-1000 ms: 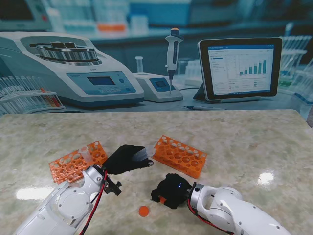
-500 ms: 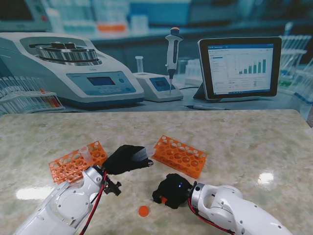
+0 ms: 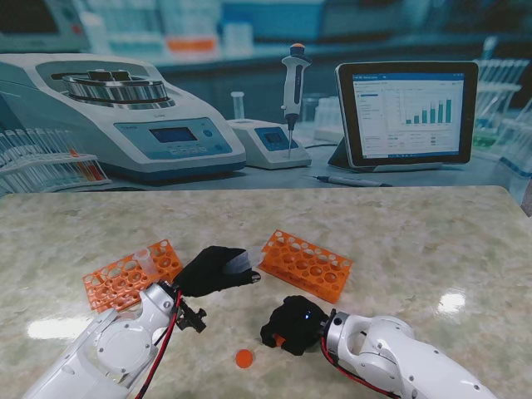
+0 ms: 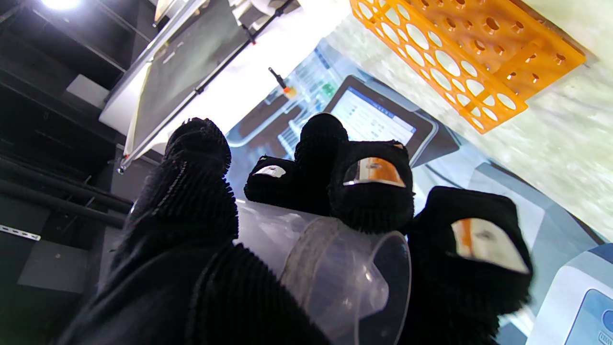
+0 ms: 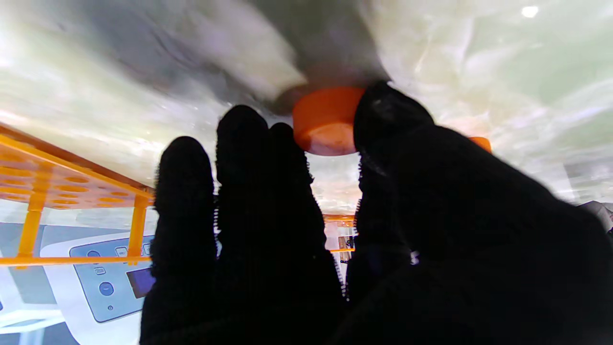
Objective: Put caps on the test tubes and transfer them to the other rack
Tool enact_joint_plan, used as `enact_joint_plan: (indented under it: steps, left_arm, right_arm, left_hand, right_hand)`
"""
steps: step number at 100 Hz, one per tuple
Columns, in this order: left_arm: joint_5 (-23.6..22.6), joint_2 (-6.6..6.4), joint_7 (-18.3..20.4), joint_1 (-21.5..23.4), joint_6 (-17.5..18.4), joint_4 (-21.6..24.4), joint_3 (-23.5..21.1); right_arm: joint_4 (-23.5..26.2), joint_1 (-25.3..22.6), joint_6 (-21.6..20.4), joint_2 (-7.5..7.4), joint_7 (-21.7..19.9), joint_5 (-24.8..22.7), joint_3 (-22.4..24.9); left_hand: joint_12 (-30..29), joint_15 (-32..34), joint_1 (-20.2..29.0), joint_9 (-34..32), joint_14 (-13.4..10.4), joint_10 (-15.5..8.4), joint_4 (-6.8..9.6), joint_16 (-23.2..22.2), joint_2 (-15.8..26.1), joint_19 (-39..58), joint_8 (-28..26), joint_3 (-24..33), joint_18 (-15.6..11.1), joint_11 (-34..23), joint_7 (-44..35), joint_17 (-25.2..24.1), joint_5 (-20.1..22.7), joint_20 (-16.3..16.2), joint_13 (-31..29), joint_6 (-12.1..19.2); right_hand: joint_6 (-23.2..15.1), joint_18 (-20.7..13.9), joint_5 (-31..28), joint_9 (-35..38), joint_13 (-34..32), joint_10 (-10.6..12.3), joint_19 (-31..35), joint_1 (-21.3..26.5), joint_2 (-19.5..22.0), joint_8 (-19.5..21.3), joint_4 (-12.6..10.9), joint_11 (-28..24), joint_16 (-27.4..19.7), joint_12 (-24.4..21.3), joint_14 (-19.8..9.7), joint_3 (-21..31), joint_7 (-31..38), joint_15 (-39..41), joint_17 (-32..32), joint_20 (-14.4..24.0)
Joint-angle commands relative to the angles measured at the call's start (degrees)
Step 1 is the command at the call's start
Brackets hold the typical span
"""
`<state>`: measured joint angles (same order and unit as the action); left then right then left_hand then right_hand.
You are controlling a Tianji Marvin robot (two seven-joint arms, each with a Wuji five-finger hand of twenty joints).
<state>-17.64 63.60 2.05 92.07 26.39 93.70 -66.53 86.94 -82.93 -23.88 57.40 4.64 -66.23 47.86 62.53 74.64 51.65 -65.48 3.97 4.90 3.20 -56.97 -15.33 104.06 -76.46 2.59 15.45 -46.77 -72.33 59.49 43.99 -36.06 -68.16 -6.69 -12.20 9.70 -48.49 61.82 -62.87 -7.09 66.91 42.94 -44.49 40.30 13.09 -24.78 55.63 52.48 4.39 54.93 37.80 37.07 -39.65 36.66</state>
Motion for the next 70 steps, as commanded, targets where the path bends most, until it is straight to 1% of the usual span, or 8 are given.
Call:
enact_joint_plan:
  steps: [1, 21, 27, 40, 46, 62, 65, 70]
  left_arm:
    - [-0.04, -0.03, 0.08, 0.22, 0.05, 0.39, -0.06]
    - [-0.06, -0.04, 0.11, 0.2, 0.09, 0.37, -0.09]
    - [-0.04, -0.03, 0.11, 0.21, 0.09, 0.37, -0.1]
    - [-0.03, -0.03, 0.07, 0.24, 0.12, 0.39, -0.12]
    - [-0.05, -0.02, 0.04, 0.27, 0.15, 0.4, -0.14]
    - [0.0, -0.02, 0.04, 0.28, 0.17, 0.4, -0.17]
    - [0.0, -0.02, 0.05, 0.28, 0.16, 0.4, -0.18]
    - [0.01, -0.02, 0.04, 0.27, 0.17, 0.38, -0.17]
  right_arm:
    - [-0.36, -0.8, -0.22, -0.16, -0.52, -0.17, -0.18]
    - [-0.13, -0.94, -0.28, -0.1, -0.49, -0.06, 0.07]
    - [-0.06, -1.02, -0.28, -0.07, -0.32, -0.06, 0.17]
    - [0.14, -1.19, -0.41, -0.01, 0.0, -0.08, 0.46]
    - [0.3, -1.29, -0.49, 0.0, 0.12, -0.14, 0.62]
    - [0.65, -1.52, -0.64, 0.04, 0.21, -0.2, 0.99]
    - [0.67, -1.54, -0.67, 0.05, 0.22, -0.2, 1.05]
    - [0.72, -1.6, -0.73, 0.07, 0.27, -0.19, 1.17]
  left_hand:
    - [-0.39, 0.51, 1.4, -2.33, -1.95, -5.3, 1.09, -0.35, 4.53, 5.11, -3.7, 2.82, 1.13, -1.04, -5.84, 1.79, 1.12, 1.4, -2.29, -0.1]
    - [-0.39, 0.51, 1.42, -2.33, -1.95, -5.3, 1.1, -0.35, 4.54, 5.11, -3.7, 2.84, 1.13, -1.04, -5.84, 1.79, 1.12, 1.4, -2.29, -0.1]
    - [-0.39, 0.51, 1.43, -2.33, -1.95, -5.3, 1.1, -0.35, 4.51, 5.11, -3.7, 2.83, 1.13, -1.04, -5.84, 1.79, 1.12, 1.4, -2.29, -0.1]
    - [-0.39, 0.51, 1.39, -2.32, -1.95, -5.3, 1.09, -0.35, 4.59, 5.11, -3.7, 2.82, 1.13, -1.04, -5.84, 1.79, 1.12, 1.4, -2.29, -0.1]
    - [-0.39, 0.51, 1.37, -2.31, -1.95, -5.3, 1.08, -0.35, 4.58, 5.11, -3.7, 2.8, 1.13, -1.03, -5.84, 1.79, 1.12, 1.4, -2.29, -0.1]
    - [-0.4, 0.51, 1.4, -2.32, -1.95, -5.28, 1.09, -0.35, 4.55, 5.07, -3.7, 2.8, 1.15, -1.01, -5.84, 1.78, 1.12, 1.42, -2.29, -0.1]
    - [-0.4, 0.51, 1.42, -2.32, -1.95, -5.28, 1.09, -0.35, 4.59, 5.06, -3.7, 2.81, 1.16, -1.01, -5.84, 1.78, 1.12, 1.42, -2.29, -0.1]
    - [-0.4, 0.51, 1.39, -2.32, -1.95, -5.28, 1.08, -0.35, 4.58, 5.06, -3.7, 2.79, 1.16, -1.01, -5.82, 1.78, 1.08, 1.43, -2.29, -0.08]
  right_hand:
    - [-0.07, -1.14, -5.13, 6.39, -1.78, 9.23, 1.09, 10.24, 2.64, 1.88, -3.27, -6.03, 0.92, 1.39, -1.71, 11.27, 2.39, 2.78, -0.62, -0.66]
    - [-0.08, -1.16, -5.35, 6.49, -1.88, 8.83, 1.08, 10.37, 2.42, 2.45, -3.05, -6.14, 0.95, 1.44, -1.75, 11.66, 2.11, 2.85, -0.71, -0.65]
    - [-0.04, -1.14, -5.53, 6.56, -1.89, 9.25, 1.08, 10.42, 2.35, 2.68, -3.02, -6.17, 0.94, 1.43, -1.71, 11.85, 2.08, 2.85, -0.78, -0.65]
    - [-0.05, -1.16, -5.75, 6.6, -1.99, 8.76, 1.04, 10.48, 2.15, 3.2, -2.92, -6.24, 0.96, 1.44, -1.69, 12.17, 1.92, 2.91, -0.84, -0.66]
    - [-0.12, -1.17, -5.83, 6.72, -1.95, 9.2, 1.04, 10.47, 2.14, 3.47, -2.89, -6.31, 0.96, 1.44, -1.68, 12.32, 1.84, 2.9, -0.87, -0.65]
    - [-0.07, -1.18, -5.91, 6.72, -2.0, 8.92, 1.02, 10.56, 2.1, 3.99, -2.8, -6.36, 0.96, 1.43, -1.69, 12.6, 1.62, 2.93, -0.89, -0.65]
    - [-0.11, -1.18, -5.93, 6.76, -1.99, 9.2, 1.01, 10.53, 2.13, 4.08, -2.77, -6.38, 0.96, 1.42, -1.68, 12.63, 1.58, 2.93, -0.9, -0.65]
    - [-0.11, -1.2, -6.08, 6.74, -1.99, 8.83, 1.0, 10.64, 2.02, 4.21, -2.75, -6.4, 0.97, 1.43, -1.8, 12.72, 1.58, 2.94, -0.91, -0.66]
